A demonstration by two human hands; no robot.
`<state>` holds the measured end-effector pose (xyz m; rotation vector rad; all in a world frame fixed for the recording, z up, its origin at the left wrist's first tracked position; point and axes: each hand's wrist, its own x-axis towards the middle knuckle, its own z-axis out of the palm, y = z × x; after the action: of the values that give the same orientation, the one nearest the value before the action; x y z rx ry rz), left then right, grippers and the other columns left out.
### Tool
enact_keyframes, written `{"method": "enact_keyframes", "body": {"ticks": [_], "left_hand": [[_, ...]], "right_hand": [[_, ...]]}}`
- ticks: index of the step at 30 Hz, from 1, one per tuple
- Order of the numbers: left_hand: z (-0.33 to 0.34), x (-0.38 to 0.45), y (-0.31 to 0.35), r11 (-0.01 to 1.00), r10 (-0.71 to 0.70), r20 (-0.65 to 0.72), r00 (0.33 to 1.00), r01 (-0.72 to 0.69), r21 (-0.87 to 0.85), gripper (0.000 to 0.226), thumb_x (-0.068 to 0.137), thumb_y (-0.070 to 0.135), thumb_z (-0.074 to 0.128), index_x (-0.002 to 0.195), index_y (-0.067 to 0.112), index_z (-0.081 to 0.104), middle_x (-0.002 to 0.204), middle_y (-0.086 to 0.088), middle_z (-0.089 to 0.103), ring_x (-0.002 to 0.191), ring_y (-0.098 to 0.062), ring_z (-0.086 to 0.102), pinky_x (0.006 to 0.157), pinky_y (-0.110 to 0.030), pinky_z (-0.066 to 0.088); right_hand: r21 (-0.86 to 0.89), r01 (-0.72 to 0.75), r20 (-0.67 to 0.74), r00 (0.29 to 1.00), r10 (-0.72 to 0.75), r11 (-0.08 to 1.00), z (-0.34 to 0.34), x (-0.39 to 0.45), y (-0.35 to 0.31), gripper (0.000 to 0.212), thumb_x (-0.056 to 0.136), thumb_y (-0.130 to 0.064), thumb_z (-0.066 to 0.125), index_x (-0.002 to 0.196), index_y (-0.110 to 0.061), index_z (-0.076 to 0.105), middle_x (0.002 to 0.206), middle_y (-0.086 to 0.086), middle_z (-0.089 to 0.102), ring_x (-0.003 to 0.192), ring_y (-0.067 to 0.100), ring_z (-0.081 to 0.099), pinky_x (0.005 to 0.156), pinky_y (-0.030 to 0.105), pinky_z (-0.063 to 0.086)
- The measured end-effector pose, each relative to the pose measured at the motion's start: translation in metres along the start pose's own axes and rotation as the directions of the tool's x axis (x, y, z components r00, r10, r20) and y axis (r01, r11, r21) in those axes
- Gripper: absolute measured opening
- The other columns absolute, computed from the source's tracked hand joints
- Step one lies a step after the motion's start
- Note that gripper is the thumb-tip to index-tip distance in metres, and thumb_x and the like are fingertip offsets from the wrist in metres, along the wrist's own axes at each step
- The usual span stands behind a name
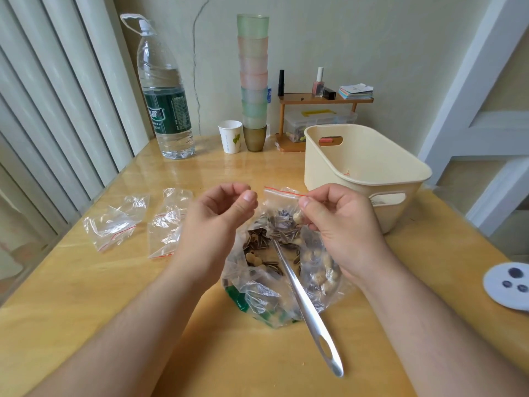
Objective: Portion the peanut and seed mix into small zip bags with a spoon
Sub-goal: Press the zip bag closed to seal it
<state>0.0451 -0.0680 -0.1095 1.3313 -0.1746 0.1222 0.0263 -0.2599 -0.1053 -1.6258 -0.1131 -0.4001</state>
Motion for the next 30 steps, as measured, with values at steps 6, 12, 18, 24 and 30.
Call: {"method": "enact_keyframes", "body": {"ticks": [6, 12, 18, 24, 30], "left_hand": [[0.008, -0.01, -0.001, 0.999, 0.022, 0.103, 0.994, -0.027, 0.046, 0.009, 0.095, 0.008, 0.071, 0.102, 0.002, 0.072, 0.089, -0.011, 0.077, 0.086, -0.023, 0.071, 0.092, -0.034, 0.059], [0.007, -0.011, 0.002, 0.988, 0.098, 0.136, 0.986, -0.113, 0.108, 0.01, 0.097, 0.011, 0.069, 0.093, 0.001, 0.072, 0.084, -0.012, 0.075, 0.08, -0.017, 0.069, 0.082, -0.024, 0.059], [0.008, -0.014, 0.003, 0.985, 0.114, 0.159, 0.981, -0.132, 0.114, 0.009, 0.094, 0.016, 0.071, 0.092, 0.007, 0.072, 0.088, -0.017, 0.075, 0.08, -0.017, 0.067, 0.082, -0.031, 0.057], [0.008, -0.014, 0.0, 0.995, 0.098, 0.18, 0.979, -0.097, -0.009, 0.026, 0.087, 0.017, 0.074, 0.111, 0.009, 0.065, 0.095, -0.015, 0.075, 0.089, -0.022, 0.069, 0.085, -0.034, 0.057], [0.009, -0.014, -0.008, 0.985, 0.043, 0.336, 0.941, -0.096, 0.143, 0.026, 0.092, 0.02, 0.077, 0.112, 0.005, 0.075, 0.108, -0.018, 0.077, 0.1, -0.033, 0.073, 0.097, -0.052, 0.059]], "right_hand": [[0.023, 0.044, 0.055, 0.997, -0.046, 0.999, -0.001, -0.001, 0.003, 0.021, 0.096, -0.01, 0.071, 0.081, -0.024, 0.07, 0.07, -0.002, 0.07, 0.067, 0.01, 0.062, 0.065, 0.022, 0.05], [0.122, -0.001, 0.087, 0.996, -0.01, 0.993, 0.003, -0.003, 0.001, 0.015, 0.096, -0.005, 0.068, 0.094, -0.019, 0.071, 0.075, -0.004, 0.072, 0.072, 0.006, 0.065, 0.066, 0.016, 0.05], [0.122, -0.003, 0.132, 0.991, -0.013, 0.993, 0.002, -0.004, 0.005, 0.019, 0.082, -0.027, 0.076, 0.101, -0.027, 0.076, 0.089, -0.002, 0.069, 0.081, 0.008, 0.064, 0.074, 0.021, 0.051], [0.043, 0.15, 0.129, 0.979, -0.154, 0.988, 0.002, -0.006, 0.007, 0.005, 0.089, -0.024, 0.075, 0.083, -0.025, 0.075, 0.077, -0.004, 0.068, 0.077, 0.011, 0.062, 0.076, 0.026, 0.051], [0.133, 0.181, 0.076, 0.978, -0.192, 0.974, 0.001, -0.007, 0.001, 0.004, 0.087, -0.022, 0.076, 0.085, -0.024, 0.074, 0.079, -0.009, 0.072, 0.079, 0.007, 0.066, 0.075, 0.023, 0.053]]}}
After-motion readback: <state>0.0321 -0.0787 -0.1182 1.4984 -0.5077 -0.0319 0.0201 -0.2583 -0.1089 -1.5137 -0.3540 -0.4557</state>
